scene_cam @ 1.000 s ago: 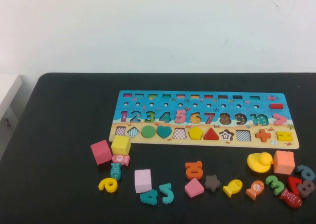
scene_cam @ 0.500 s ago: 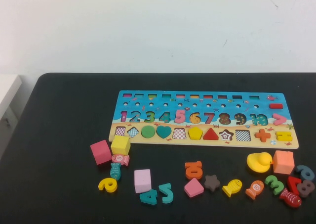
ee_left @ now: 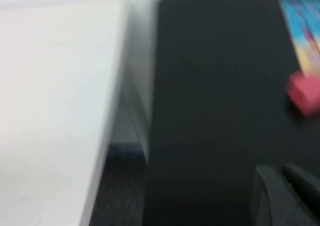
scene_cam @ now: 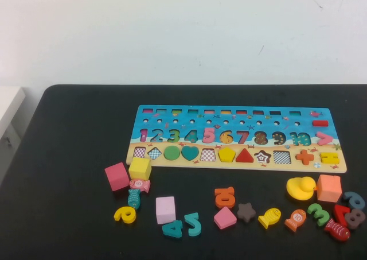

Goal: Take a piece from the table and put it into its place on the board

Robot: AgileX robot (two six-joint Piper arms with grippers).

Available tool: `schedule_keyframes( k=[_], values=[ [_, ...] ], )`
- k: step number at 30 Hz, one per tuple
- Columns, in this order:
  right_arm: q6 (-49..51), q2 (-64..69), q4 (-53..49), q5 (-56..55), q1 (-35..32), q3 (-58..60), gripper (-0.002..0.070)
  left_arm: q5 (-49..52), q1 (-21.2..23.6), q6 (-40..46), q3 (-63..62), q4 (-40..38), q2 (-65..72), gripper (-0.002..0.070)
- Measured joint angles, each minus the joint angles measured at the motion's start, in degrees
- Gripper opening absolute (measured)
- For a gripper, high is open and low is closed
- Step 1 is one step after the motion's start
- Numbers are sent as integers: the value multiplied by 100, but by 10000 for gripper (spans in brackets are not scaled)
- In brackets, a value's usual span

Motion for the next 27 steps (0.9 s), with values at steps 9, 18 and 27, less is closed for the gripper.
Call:
schedule_keyframes(
  k=[9, 18, 27],
  values=[
    [-45, 0, 0, 0, 0, 0, 19, -1134, 1518, 65, 266, -857, -1338, 0],
    [-45, 0, 0, 0, 0, 0, 18, -2768, 2005, 154, 2026, -1708, -1622, 0],
    [-45, 0, 0, 0, 0, 0, 18, -5306, 2005, 154, 4102, -1861, -1622, -1]
  ],
)
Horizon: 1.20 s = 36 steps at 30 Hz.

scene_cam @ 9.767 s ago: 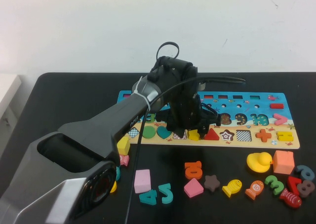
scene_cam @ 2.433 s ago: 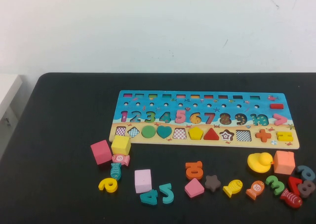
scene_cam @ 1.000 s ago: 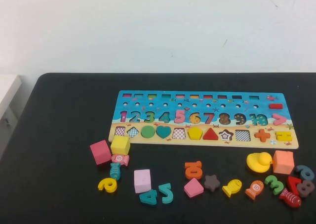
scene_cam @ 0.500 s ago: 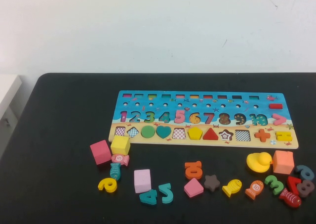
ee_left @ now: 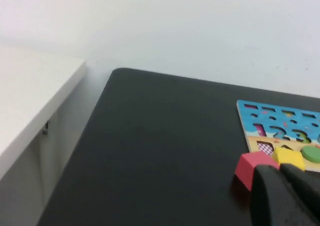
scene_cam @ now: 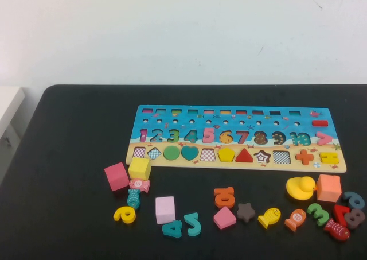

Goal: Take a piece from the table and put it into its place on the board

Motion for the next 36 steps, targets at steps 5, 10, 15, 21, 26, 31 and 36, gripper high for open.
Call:
schedule_keyframes(
  k=[5, 10, 15, 21, 26, 31, 36],
  values=[
    [0, 0, 0, 0, 0, 0, 18, 412, 0, 365, 0, -575, -261, -1],
    [0, 0, 0, 0, 0, 0, 18, 1191, 0, 1374, 0, -1072, -320, -1],
    [0, 0, 0, 0, 0, 0, 18, 1240, 0, 2035, 0, -1120, -332, -1],
    [0, 0, 0, 0, 0, 0, 18, 1249, 0, 2250, 0, -1122, -334, -1],
    [0, 0, 0, 0, 0, 0, 18, 1261, 0, 2291, -10, -1132, -334, -1],
    [0, 0, 0, 0, 0, 0, 19, 1281, 0, 2325, -10, -1165, -334, -1],
    [0, 0, 0, 0, 0, 0, 18, 1281, 0, 2325, -10, -1226, -334, -1]
  ],
)
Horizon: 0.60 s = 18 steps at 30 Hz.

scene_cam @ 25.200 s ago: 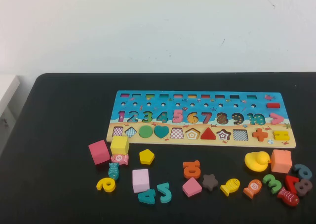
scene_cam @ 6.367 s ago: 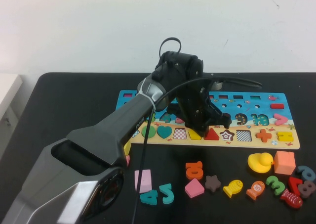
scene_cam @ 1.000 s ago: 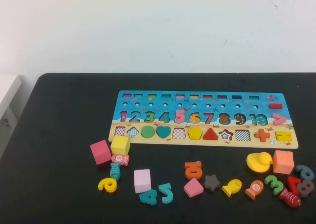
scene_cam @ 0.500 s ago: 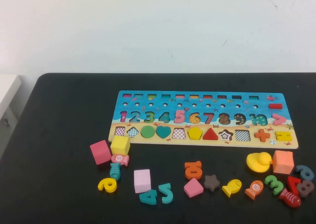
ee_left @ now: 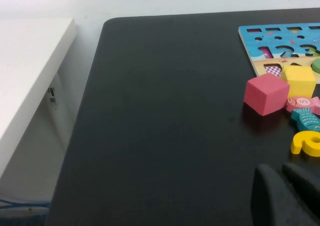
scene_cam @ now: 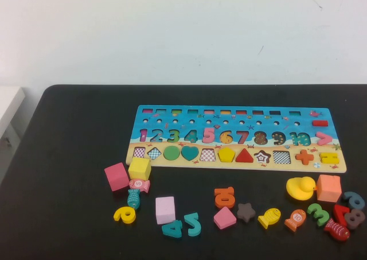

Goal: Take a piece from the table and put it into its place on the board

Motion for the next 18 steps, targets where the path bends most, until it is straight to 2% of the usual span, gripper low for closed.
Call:
schedule_keyframes(
  k=[18],
  values=[
    [0, 0, 0, 0, 0, 0, 18, 13, -199, 0, 0, -20, 0, -1]
  ],
)
